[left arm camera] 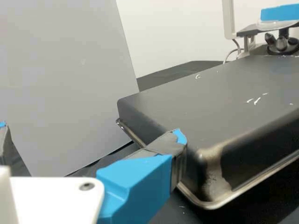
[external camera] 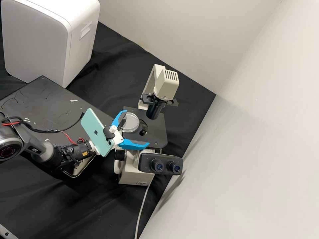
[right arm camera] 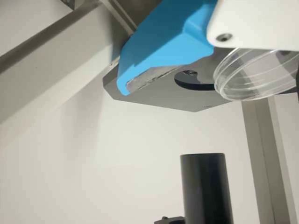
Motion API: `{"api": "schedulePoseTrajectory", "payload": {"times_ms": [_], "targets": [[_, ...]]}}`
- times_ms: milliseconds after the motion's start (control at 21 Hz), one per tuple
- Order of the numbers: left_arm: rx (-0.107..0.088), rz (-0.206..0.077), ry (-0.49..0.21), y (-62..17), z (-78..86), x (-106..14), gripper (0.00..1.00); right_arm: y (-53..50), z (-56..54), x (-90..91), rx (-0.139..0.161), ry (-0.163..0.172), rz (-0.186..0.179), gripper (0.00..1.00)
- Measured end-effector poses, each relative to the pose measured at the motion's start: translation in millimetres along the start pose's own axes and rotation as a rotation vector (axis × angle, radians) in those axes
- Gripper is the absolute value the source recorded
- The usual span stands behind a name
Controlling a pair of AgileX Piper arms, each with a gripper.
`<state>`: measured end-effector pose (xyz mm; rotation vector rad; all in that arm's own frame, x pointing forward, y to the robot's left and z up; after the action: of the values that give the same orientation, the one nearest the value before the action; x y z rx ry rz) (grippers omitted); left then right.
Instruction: Place the petri dish on the bench
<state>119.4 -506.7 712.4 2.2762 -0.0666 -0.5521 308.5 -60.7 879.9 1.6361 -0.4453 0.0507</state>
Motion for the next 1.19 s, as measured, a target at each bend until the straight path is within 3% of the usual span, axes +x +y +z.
{"api": "schedulePoseTrajectory", "payload": {"times_ms": [286, 428, 524, 666, 1190], "targets": [[0.0, 0.0, 0.0, 0.0, 0.0, 0.0, 1.0, 0.7, -2.1, 1.7, -0.002, 0.015, -0.001, 1.0], [-0.004, -0.003, 0.001, -0.7, 0.1, 0.2, 1.0, 7.2, -2.5, 11.8, 0.005, 0.015, -0.007, 1.0], [0.006, -0.011, -0.003, -2.4, 0.9, 0.9, 1.0, 12.5, -1.2, 17.6, 0.009, 0.008, 0.007, 1.0], [0.0, -0.012, -0.014, -2.9, 2.1, 1.1, 1.0, 16.6, 0.6, 19.2, 0.009, 0.002, 0.017, 1.0], [-0.002, -0.011, -0.015, -2.7, 1.9, 1.3, 1.0, 19.1, 2.7, 19.5, 0.011, 0.002, 0.018, 1.0]]}}
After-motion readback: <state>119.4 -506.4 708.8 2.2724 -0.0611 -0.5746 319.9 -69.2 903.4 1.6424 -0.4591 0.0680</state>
